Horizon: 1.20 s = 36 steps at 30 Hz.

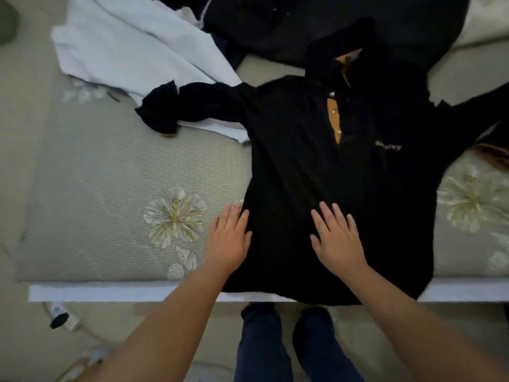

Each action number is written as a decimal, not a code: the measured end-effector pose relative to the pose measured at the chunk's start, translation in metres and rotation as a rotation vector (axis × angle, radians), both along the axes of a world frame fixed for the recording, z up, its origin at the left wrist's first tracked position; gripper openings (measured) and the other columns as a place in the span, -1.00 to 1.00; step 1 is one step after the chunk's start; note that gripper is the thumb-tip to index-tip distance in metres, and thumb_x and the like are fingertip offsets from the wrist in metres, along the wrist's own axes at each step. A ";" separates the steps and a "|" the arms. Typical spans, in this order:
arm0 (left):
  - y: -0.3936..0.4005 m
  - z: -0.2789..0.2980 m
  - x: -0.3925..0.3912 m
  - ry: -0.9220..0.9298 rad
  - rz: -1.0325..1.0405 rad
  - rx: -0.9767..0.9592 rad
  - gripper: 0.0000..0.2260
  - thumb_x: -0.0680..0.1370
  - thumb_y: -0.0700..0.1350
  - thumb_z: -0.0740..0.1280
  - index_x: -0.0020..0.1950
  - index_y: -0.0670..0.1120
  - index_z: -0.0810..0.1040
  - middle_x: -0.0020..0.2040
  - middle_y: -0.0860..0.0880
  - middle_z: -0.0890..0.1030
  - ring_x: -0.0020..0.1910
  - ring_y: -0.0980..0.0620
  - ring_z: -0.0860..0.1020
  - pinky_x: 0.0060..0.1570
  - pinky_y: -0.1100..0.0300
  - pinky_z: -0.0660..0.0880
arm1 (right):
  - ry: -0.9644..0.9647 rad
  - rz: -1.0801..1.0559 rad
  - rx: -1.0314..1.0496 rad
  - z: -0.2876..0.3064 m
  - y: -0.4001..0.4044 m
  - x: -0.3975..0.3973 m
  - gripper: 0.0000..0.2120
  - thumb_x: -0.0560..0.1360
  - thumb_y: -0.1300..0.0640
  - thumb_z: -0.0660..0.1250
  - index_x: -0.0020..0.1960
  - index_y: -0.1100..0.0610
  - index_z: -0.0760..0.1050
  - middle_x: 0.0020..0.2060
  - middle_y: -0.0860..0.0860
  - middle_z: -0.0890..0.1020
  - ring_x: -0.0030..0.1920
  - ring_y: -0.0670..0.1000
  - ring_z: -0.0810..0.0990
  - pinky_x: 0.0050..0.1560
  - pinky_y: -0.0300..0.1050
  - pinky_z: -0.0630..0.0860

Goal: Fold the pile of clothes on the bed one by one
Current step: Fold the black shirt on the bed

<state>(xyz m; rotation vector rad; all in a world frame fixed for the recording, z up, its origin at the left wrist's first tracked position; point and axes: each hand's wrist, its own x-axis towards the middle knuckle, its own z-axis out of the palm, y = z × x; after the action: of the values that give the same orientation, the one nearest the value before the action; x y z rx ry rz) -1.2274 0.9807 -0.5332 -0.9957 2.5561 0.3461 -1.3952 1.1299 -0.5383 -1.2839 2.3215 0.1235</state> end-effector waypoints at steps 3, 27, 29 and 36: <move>-0.044 0.000 -0.002 0.072 0.156 -0.004 -0.53 0.62 0.02 0.02 0.49 -0.10 0.07 0.51 -0.10 0.07 0.49 -0.05 -0.03 0.43 0.08 -0.03 | 0.009 0.073 0.016 0.001 -0.037 -0.010 -0.47 0.59 -0.04 0.02 0.50 0.06 -0.03 0.51 0.03 -0.02 0.50 0.06 -0.11 0.45 0.05 -0.09; -0.303 -0.008 -0.049 0.766 1.199 0.036 -0.76 0.60 -0.10 0.16 -0.19 -0.21 0.44 -0.06 -0.29 0.54 -0.07 -0.19 0.48 -0.03 0.06 0.38 | 0.010 -0.155 0.077 -0.048 -0.210 -0.038 -0.39 0.36 -0.27 -0.36 0.37 -0.10 -0.22 0.50 0.05 -0.12 0.49 0.09 -0.17 0.39 0.22 -0.23; -0.297 0.008 -0.045 0.765 1.154 -0.030 -0.75 0.60 -0.11 0.14 -0.24 -0.18 0.37 -0.16 -0.31 0.49 -0.19 -0.16 0.41 -0.09 0.04 0.35 | -0.018 -0.165 0.089 -0.048 -0.209 -0.039 -0.47 0.50 -0.24 -0.24 0.42 -0.11 -0.24 0.50 0.03 -0.17 0.48 0.07 -0.22 0.39 0.21 -0.25; -0.223 0.080 -0.125 0.990 0.665 0.106 -0.85 0.57 -0.21 0.21 -0.09 -0.25 0.52 -0.21 0.06 0.39 -0.21 0.24 0.36 -0.14 0.55 0.27 | -0.409 -0.225 -0.162 -0.005 -0.179 -0.079 -0.52 0.61 0.01 0.01 0.49 -0.02 -0.02 0.50 -0.02 -0.08 0.48 -0.04 -0.14 0.40 -0.14 -0.14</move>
<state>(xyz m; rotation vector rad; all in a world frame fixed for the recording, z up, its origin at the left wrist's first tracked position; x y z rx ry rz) -1.3521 0.7578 -0.4530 -1.9860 2.8070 1.4429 -1.4743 0.9513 -0.5431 -0.9973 2.1266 -0.3747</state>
